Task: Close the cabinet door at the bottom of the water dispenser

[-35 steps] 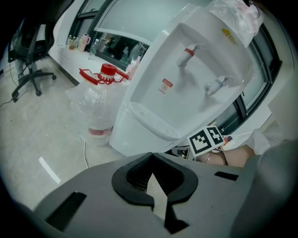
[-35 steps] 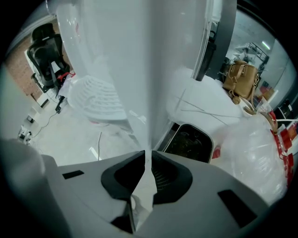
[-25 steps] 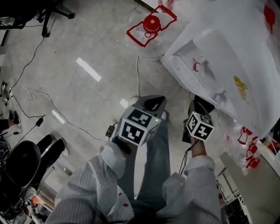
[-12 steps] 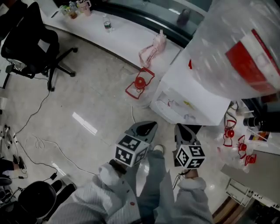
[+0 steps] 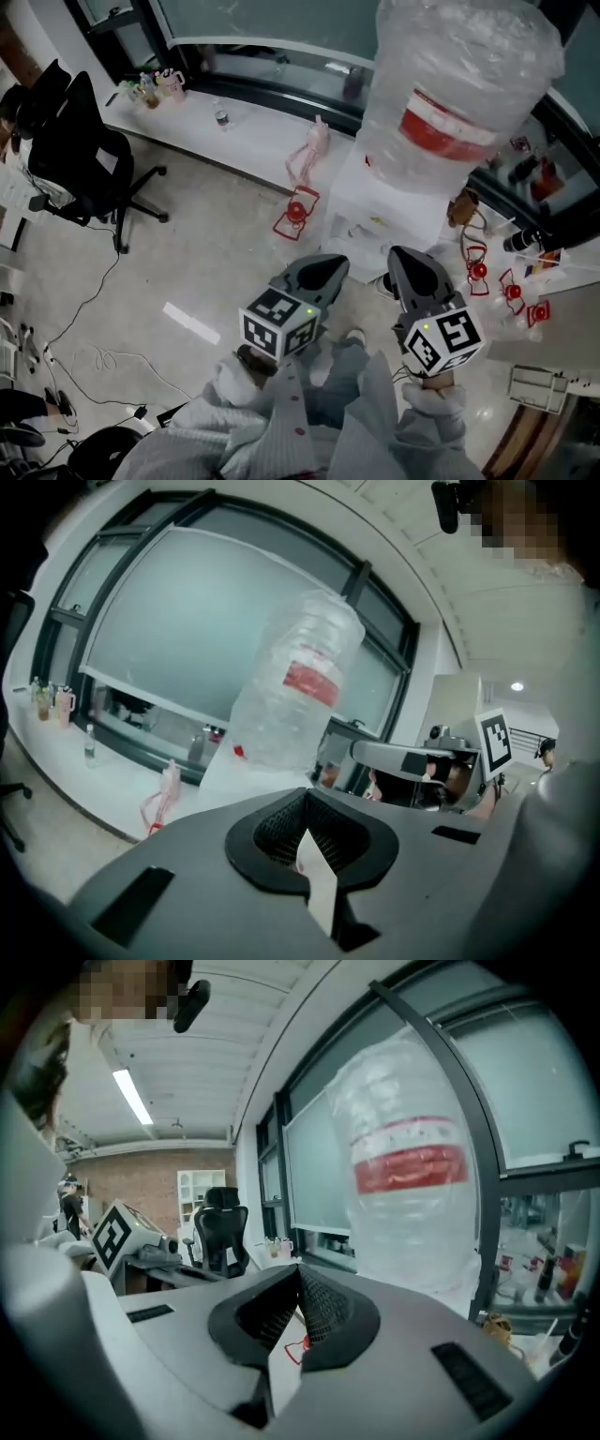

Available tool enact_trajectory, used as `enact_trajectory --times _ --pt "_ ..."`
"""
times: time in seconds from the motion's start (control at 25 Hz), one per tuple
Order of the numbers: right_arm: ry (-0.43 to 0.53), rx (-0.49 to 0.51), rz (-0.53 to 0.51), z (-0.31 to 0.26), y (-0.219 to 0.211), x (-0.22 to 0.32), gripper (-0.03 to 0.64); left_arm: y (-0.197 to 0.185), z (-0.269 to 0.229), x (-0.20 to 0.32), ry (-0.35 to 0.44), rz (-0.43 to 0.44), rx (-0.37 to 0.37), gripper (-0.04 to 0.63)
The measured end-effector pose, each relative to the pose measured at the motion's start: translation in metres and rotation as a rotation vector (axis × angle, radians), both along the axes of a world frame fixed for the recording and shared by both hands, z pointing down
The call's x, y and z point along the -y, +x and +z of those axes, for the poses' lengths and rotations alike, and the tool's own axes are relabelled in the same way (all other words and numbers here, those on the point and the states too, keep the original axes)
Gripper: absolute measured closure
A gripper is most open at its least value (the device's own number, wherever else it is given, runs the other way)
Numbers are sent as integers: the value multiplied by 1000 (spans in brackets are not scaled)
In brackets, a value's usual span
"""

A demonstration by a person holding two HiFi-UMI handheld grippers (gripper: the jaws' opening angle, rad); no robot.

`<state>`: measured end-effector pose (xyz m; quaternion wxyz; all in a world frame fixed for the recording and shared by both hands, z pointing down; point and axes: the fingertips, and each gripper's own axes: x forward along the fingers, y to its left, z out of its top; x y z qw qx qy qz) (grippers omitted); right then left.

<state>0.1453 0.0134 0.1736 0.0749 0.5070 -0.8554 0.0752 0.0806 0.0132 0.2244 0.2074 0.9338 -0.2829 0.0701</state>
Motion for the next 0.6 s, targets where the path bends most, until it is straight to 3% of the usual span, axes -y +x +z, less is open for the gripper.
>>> enact_trajectory --times 0.24,0.6 --pt "33 -17 -7 -35 -28 -41 603 -7 -50 -24 97 26 2 586" --pt "55 38 -54 -52 -58 -48 603 -17 -80 -38 195 48 40 586"
